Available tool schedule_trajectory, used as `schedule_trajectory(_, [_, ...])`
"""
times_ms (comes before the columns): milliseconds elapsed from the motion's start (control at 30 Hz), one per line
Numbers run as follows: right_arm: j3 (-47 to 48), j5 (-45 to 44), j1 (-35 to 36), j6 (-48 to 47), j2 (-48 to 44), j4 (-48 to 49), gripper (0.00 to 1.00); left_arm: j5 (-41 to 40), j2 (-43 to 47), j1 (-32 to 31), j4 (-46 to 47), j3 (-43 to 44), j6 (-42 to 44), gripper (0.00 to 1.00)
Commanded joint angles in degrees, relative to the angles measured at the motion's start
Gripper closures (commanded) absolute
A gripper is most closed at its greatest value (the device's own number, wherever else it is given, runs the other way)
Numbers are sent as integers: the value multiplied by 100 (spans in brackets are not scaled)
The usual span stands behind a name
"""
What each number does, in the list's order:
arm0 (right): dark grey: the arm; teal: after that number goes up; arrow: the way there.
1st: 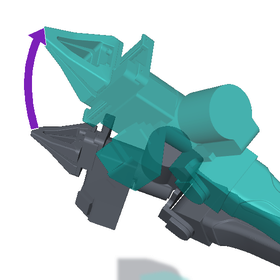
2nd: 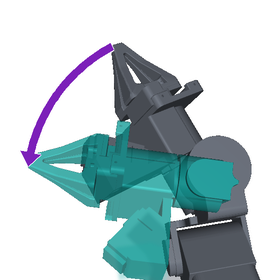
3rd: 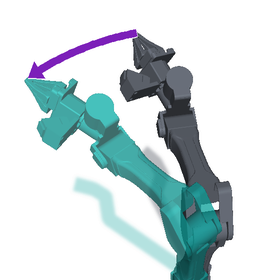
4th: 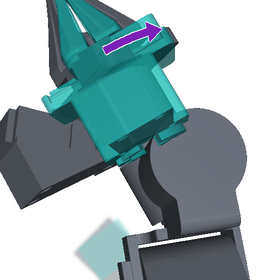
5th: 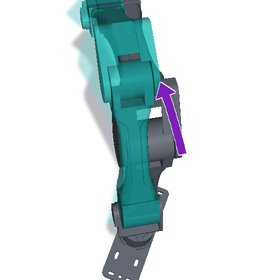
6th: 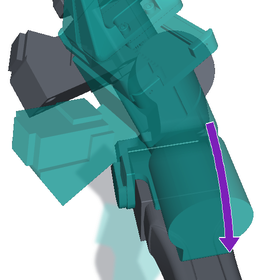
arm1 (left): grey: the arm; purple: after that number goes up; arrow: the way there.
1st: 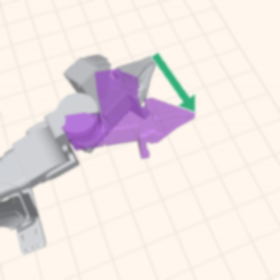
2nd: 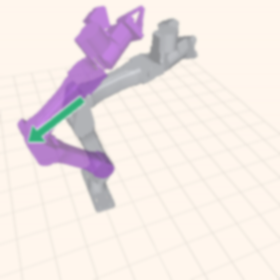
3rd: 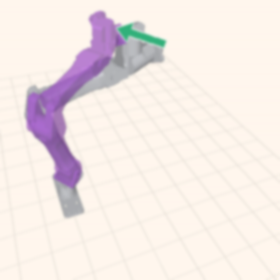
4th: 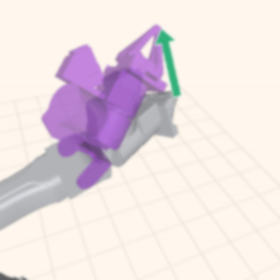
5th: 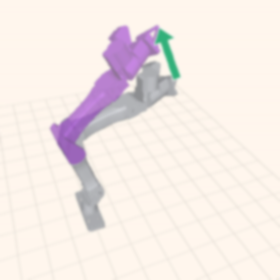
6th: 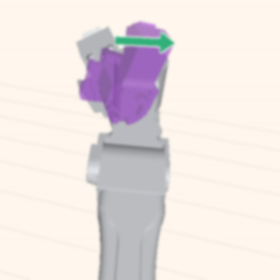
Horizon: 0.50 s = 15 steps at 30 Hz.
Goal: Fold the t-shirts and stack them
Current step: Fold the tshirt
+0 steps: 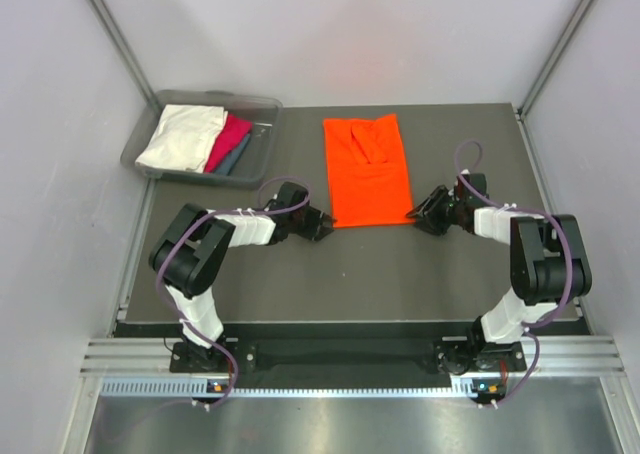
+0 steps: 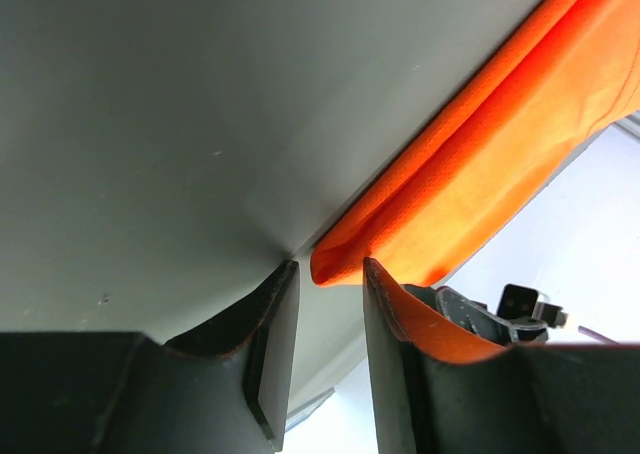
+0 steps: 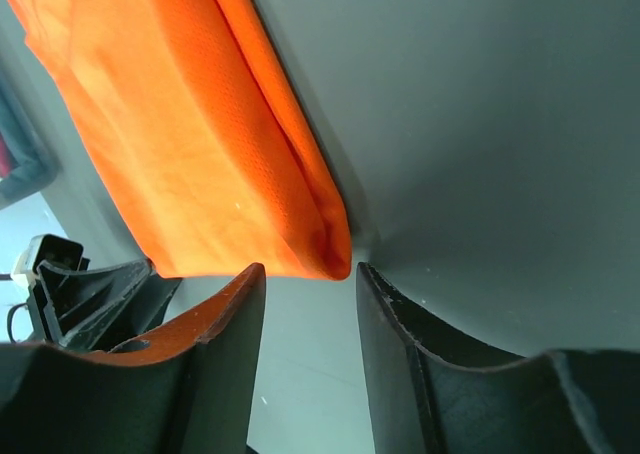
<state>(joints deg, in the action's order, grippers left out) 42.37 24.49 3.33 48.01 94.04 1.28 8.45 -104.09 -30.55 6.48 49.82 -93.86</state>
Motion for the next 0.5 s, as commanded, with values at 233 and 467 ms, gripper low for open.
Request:
schedule_trajectory(233, [316, 258, 62, -195, 316, -40, 75, -107, -410, -22, -789, -78, -19, 83])
schedule_trajectory(467, [193, 153, 88, -607, 159, -382, 100, 52, -314, 14, -885, 10, 1001, 100])
